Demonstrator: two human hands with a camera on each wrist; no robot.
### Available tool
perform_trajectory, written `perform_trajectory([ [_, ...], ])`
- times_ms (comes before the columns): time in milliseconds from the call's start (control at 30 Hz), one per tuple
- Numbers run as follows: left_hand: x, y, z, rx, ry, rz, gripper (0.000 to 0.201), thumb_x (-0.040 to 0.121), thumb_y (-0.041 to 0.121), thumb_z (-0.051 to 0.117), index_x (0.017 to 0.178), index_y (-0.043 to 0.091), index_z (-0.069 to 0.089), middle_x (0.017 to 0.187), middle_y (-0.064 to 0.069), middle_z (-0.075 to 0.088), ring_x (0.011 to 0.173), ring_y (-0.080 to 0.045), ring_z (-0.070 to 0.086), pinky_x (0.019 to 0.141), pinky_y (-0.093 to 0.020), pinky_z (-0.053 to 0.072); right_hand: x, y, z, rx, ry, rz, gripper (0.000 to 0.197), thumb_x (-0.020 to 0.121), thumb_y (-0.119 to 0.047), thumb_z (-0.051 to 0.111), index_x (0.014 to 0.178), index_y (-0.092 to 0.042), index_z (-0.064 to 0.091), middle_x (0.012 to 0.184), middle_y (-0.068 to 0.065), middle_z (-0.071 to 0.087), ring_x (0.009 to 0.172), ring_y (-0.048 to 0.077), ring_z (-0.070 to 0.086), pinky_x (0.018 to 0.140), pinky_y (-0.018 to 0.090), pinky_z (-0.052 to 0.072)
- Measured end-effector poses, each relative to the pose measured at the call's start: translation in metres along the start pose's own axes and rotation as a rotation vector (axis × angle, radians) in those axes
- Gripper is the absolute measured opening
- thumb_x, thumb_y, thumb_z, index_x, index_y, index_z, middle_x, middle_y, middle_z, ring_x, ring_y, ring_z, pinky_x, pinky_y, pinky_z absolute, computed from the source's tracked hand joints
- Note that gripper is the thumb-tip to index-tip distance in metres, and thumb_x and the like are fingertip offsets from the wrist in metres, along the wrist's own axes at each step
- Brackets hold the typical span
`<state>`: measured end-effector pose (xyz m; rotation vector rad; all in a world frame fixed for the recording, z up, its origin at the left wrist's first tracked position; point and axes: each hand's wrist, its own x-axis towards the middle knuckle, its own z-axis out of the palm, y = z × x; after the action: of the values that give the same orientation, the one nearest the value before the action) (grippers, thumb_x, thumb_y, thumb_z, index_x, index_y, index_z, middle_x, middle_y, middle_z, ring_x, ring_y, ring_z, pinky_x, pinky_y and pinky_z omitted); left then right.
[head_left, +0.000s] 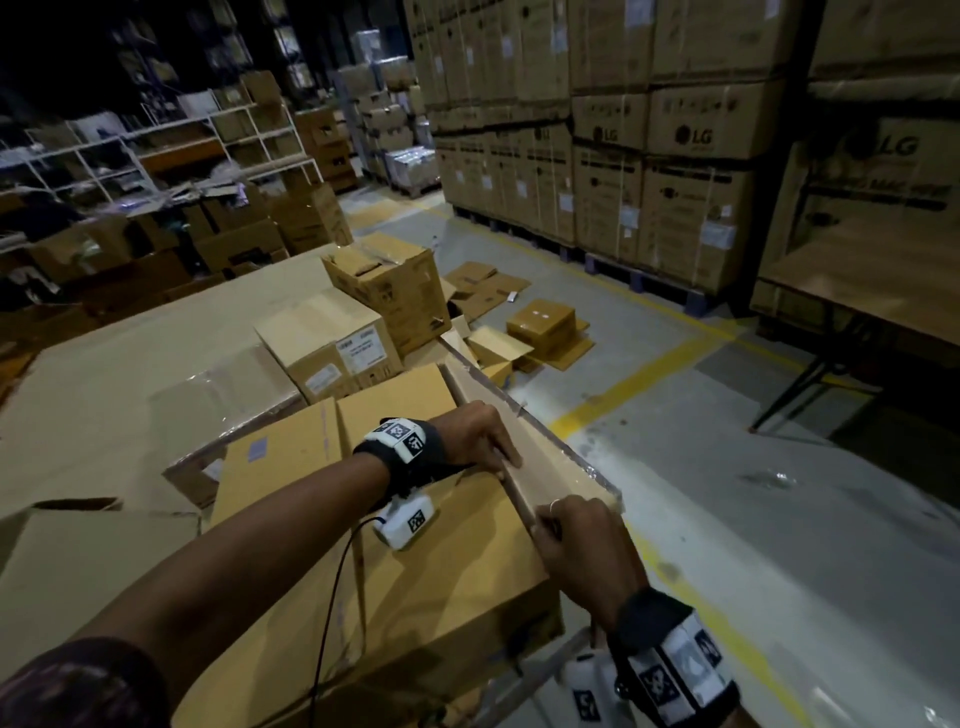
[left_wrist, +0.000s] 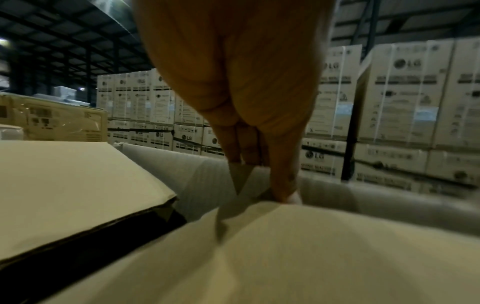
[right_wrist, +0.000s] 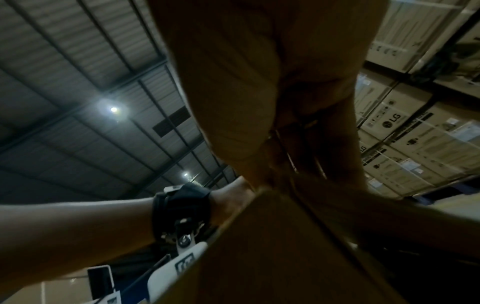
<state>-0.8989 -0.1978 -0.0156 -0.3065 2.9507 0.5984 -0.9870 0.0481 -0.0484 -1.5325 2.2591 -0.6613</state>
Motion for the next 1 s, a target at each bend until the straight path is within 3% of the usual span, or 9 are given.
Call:
perform_trajectory([
  [100, 0.004, -0.002, -0.015, 0.057, -0.029, -0.043, 0.028, 0.081, 0.01, 0.082, 0.108, 0.017, 0.08, 0.107, 0.001, 0.078, 0.096, -0.013, 0.072, 0.086, -0.029, 0.056, 0.022, -0.001, -0.017, 0.041, -0.096, -0.005, 0.021, 0.089, -0.043, 0.063, 0.091, -0.022, 0.062, 0.099, 0.002, 0.066, 0.099, 0.027, 0.061, 0.079, 0.033, 0.05],
  [200, 0.007, -0.013, -0.034, 0.15, -0.011, -0.13, 0.032, 0.081, 0.004, 0.078, 0.111, 0.016, 0.079, 0.112, 0.0, 0.076, 0.102, -0.015, 0.07, 0.09, -0.03, 0.055, 0.058, -0.012, -0.027, 0.036, -0.199, -0.043, 0.022, 0.087, -0.041, 0.065, 0.083, -0.021, 0.057, 0.09, 0.005, 0.06, 0.09, 0.029, 0.06, 0.075, 0.032, 0.049],
  [300, 0.006, -0.036, -0.04, 0.194, -0.008, -0.192, 0.035, 0.081, 0.009, 0.081, 0.115, 0.017, 0.077, 0.117, -0.002, 0.075, 0.105, -0.02, 0.069, 0.089, -0.029, 0.052, 0.099, -0.02, -0.023, -0.013, -0.256, -0.079, 0.032, 0.086, -0.042, 0.068, 0.105, -0.016, 0.063, 0.106, 0.007, 0.063, 0.1, 0.03, 0.061, 0.082, 0.034, 0.053],
  [367, 0.006, -0.048, -0.036, 0.173, -0.008, -0.197, 0.035, 0.083, 0.012, 0.081, 0.117, 0.017, 0.077, 0.118, -0.002, 0.074, 0.106, -0.022, 0.069, 0.09, -0.032, 0.053, 0.118, -0.025, -0.019, -0.064, -0.285, -0.088, 0.027, 0.084, -0.039, 0.071, 0.08, -0.015, 0.057, 0.082, 0.007, 0.058, 0.081, 0.03, 0.057, 0.065, 0.032, 0.048],
  [433, 0.008, -0.058, -0.03, 0.144, 0.007, -0.189, 0.034, 0.083, 0.013, 0.081, 0.116, 0.017, 0.077, 0.118, -0.002, 0.075, 0.106, -0.021, 0.069, 0.09, -0.031, 0.053, 0.128, -0.027, -0.017, -0.097, -0.311, -0.128, 0.049, 0.082, -0.037, 0.075, 0.062, -0.016, 0.036, 0.062, 0.004, 0.037, 0.065, 0.025, 0.042, 0.055, 0.03, 0.034],
  [667, 0.015, -0.085, -0.024, 0.117, 0.057, -0.116, 0.031, 0.083, 0.013, 0.08, 0.113, 0.02, 0.078, 0.113, -0.001, 0.076, 0.103, -0.018, 0.07, 0.085, -0.012, 0.047, 0.144, -0.026, -0.011, -0.14, -0.317, -0.152, 0.05, 0.08, -0.028, 0.075, 0.06, -0.021, 0.029, 0.063, 0.001, 0.031, 0.065, 0.023, 0.035, 0.049, 0.029, 0.026],
  [767, 0.015, -0.083, -0.025, 0.102, 0.048, -0.107, 0.029, 0.084, 0.017, 0.08, 0.113, 0.019, 0.078, 0.111, -0.002, 0.077, 0.102, -0.019, 0.071, 0.089, -0.027, 0.054, 0.147, -0.025, -0.005, -0.122, -0.309, -0.143, 0.05, 0.08, -0.024, 0.072, 0.063, -0.024, 0.025, 0.066, -0.002, 0.028, 0.062, 0.02, 0.031, 0.048, 0.029, 0.021],
  [900, 0.008, -0.08, -0.023, 0.04, 0.061, -0.192, 0.032, 0.081, 0.016, 0.083, 0.112, 0.02, 0.079, 0.113, -0.002, 0.076, 0.105, -0.017, 0.071, 0.093, -0.035, 0.055, 0.143, -0.019, -0.004, -0.102, -0.302, -0.152, 0.036, 0.081, -0.04, 0.074, 0.066, -0.019, 0.048, 0.073, 0.003, 0.051, 0.073, 0.024, 0.05, 0.052, 0.029, 0.035],
  [1000, -0.001, -0.069, -0.028, 0.066, 0.072, -0.282, 0.04, 0.082, 0.011, 0.081, 0.121, 0.019, 0.074, 0.122, -0.002, 0.073, 0.111, -0.019, 0.067, 0.098, -0.04, 0.054, 0.133, -0.014, -0.013, -0.087, -0.336, -0.176, 0.046, 0.083, -0.052, 0.071, 0.101, -0.01, 0.071, 0.104, 0.008, 0.071, 0.094, 0.026, 0.064, 0.076, 0.039, 0.055],
])
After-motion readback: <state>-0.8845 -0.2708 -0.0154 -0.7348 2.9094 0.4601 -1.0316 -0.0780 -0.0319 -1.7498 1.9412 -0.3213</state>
